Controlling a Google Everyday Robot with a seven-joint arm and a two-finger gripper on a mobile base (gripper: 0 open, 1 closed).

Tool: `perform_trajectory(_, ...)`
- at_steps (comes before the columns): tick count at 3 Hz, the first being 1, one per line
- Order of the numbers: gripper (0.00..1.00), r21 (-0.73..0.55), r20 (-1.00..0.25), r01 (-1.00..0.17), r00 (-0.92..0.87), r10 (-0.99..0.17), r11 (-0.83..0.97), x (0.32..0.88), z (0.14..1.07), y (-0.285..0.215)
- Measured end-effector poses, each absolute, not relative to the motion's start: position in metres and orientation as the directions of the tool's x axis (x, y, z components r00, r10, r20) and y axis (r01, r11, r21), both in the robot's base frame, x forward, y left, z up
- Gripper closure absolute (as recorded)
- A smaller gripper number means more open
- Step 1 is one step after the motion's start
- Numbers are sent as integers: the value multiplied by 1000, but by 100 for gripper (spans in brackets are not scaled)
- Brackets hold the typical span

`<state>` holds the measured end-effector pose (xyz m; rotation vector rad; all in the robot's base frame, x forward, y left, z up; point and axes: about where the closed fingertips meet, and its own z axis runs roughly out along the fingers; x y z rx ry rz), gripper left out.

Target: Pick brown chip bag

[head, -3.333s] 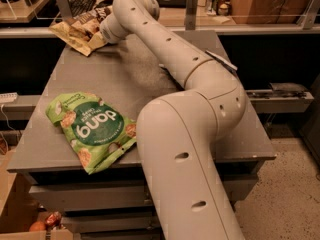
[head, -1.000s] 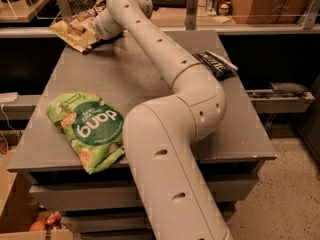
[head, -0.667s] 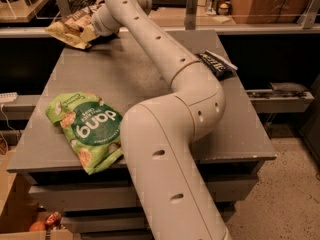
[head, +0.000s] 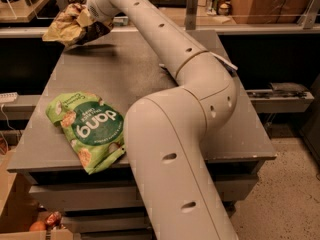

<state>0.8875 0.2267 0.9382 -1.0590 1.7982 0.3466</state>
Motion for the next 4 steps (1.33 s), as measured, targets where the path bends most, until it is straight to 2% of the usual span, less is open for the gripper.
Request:
perform_trajectory(2,100,-188,-891,-782,-119,-439,594,845,978,200)
perform_trajectory(4,100,-163,-930,-820,-59,-364,549,778,1027,153)
